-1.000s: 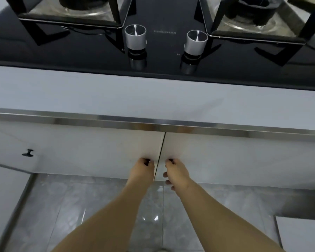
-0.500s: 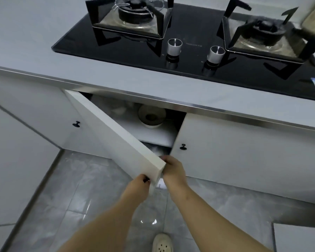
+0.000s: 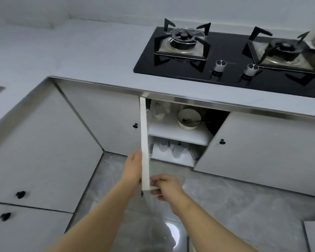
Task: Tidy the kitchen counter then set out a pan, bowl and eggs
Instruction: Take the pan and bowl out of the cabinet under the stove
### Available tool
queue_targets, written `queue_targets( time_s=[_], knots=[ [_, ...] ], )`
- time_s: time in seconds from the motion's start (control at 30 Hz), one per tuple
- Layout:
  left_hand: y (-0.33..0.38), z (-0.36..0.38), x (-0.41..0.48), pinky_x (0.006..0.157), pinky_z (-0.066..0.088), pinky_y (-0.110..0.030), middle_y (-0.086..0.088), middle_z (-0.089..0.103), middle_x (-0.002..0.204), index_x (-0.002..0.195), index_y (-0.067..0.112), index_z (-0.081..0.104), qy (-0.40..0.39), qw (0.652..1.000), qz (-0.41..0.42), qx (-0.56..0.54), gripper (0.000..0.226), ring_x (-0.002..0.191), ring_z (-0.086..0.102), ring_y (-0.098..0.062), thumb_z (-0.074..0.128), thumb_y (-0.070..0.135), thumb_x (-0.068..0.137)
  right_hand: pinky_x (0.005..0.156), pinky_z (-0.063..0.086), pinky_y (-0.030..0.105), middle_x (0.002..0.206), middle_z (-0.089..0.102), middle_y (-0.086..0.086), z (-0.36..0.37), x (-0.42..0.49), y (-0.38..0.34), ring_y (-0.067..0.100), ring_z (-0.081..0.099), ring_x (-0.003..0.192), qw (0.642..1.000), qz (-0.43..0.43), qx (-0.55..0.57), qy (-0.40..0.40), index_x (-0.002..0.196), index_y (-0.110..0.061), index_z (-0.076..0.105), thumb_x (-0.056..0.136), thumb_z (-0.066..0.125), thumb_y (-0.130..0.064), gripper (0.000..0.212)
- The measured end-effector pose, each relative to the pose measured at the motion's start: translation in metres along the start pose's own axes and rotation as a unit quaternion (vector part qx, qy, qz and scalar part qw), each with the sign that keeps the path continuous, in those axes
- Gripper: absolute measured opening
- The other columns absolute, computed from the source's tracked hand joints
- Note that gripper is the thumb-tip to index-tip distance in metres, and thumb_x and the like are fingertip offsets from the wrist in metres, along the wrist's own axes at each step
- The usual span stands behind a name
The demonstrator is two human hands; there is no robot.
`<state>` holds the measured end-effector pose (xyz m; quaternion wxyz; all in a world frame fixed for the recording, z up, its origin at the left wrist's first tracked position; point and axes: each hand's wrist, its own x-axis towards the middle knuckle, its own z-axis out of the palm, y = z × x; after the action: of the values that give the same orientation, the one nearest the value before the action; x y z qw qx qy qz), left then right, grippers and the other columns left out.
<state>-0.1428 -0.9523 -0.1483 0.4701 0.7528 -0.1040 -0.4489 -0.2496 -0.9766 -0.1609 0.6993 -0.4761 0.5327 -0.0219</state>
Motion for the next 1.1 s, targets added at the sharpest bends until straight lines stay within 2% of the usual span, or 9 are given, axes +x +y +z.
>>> queue_targets(
  time_s=[0.1,0.2,0.3,0.5,0.6,0.67,0.8,1.0,1.1],
  knots=[
    [-0.005,-0.049,-0.003,0.059,0.036,-0.029,-0.005,0.053,0.086,0.103,0.012,0.047,0.074,0.969,0.090,0.219,0.019,0.071,0.050,-0.018,0.051,0.027,0.094,0.050,0.033,0.019,0.086,0.060,0.000,0.041,-0.009,-0.006,0.010,0.050,0.056,0.996,0.016,-0.048,-0.079,0.094,-0.019,0.060,0.092,0.043,-0.005,0.022],
    [-0.002,-0.087,0.002,0.074,0.040,-0.032,-0.015,0.057,0.109,0.118,0.006,0.045,0.078,0.915,0.109,0.380,0.027,0.098,0.055,-0.032,0.050,0.018,0.094,0.051,0.033,0.021,0.082,0.057,0.000,0.065,-0.010,-0.009,0.011,0.049,0.055,0.995,0.026,-0.066,-0.066,0.091,-0.020,0.058,0.093,0.043,-0.011,0.017],
    [-0.002,-0.090,0.004,0.077,0.038,-0.032,-0.017,0.053,0.117,0.119,0.005,0.040,0.038,0.907,0.110,0.405,0.029,0.105,0.053,-0.034,0.048,0.019,0.095,0.051,0.033,0.021,0.072,0.054,-0.001,0.069,-0.007,-0.020,0.012,0.048,0.053,0.996,0.033,-0.077,-0.036,0.089,-0.018,0.055,0.094,0.043,-0.016,0.013],
    [0.001,-0.090,0.004,0.086,0.044,-0.039,-0.015,0.044,0.125,0.124,0.006,0.039,0.059,0.881,0.121,0.454,0.032,0.109,0.051,-0.035,0.046,0.014,0.094,0.053,0.033,0.022,0.069,0.054,0.001,0.050,-0.001,-0.036,0.014,0.048,0.053,0.998,0.025,-0.052,0.022,0.076,-0.018,0.051,0.094,0.045,-0.014,0.019],
    [0.010,-0.069,0.000,0.089,0.046,-0.041,-0.015,0.047,0.125,0.122,0.004,0.049,0.126,0.842,0.256,0.458,0.040,0.109,0.050,-0.035,0.052,0.002,0.082,0.054,0.034,0.023,0.070,0.054,0.001,0.031,-0.001,-0.042,0.014,0.048,0.054,0.999,0.024,-0.026,0.038,0.079,-0.018,0.052,0.094,0.045,-0.014,0.017],
    [0.021,-0.048,-0.003,0.091,0.044,-0.040,-0.012,0.051,0.121,0.117,0.005,0.055,0.105,0.825,0.330,0.447,0.037,0.111,0.050,-0.033,0.056,0.004,0.080,0.055,0.035,0.023,0.071,0.055,0.001,0.015,0.001,-0.045,0.015,0.049,0.056,0.998,0.022,-0.014,0.058,0.083,-0.017,0.053,0.094,0.045,-0.014,0.014],
    [0.047,0.008,0.010,0.093,0.038,-0.025,-0.002,0.053,0.122,0.116,0.015,0.055,-0.056,0.871,0.266,0.409,0.026,0.111,0.050,-0.019,0.051,0.016,0.090,0.055,0.036,0.024,0.072,0.056,0.004,-0.038,0.015,-0.051,0.018,0.049,0.058,0.990,0.025,0.032,0.134,0.081,-0.015,0.054,0.094,0.046,-0.012,0.015],
    [0.087,0.116,0.037,0.057,0.041,-0.013,0.000,0.058,0.076,0.096,0.017,0.059,-0.153,0.944,0.143,0.254,0.014,0.065,0.051,-0.011,0.047,0.009,0.091,0.055,0.034,0.023,0.071,0.055,0.004,-0.137,0.039,-0.073,0.017,0.047,0.056,0.977,0.016,0.096,0.189,0.085,-0.013,0.053,0.093,0.045,-0.010,0.012],
    [0.109,0.176,0.053,0.048,0.037,-0.015,-0.005,0.058,0.086,0.103,0.010,0.059,-0.170,0.969,0.060,0.169,0.022,0.061,0.047,-0.008,0.042,0.001,0.093,0.054,0.032,0.023,0.069,0.053,0.006,-0.192,0.047,-0.087,0.018,0.047,0.055,0.970,0.012,0.120,0.209,0.081,-0.011,0.052,0.093,0.043,-0.008,0.015]
  ],
)
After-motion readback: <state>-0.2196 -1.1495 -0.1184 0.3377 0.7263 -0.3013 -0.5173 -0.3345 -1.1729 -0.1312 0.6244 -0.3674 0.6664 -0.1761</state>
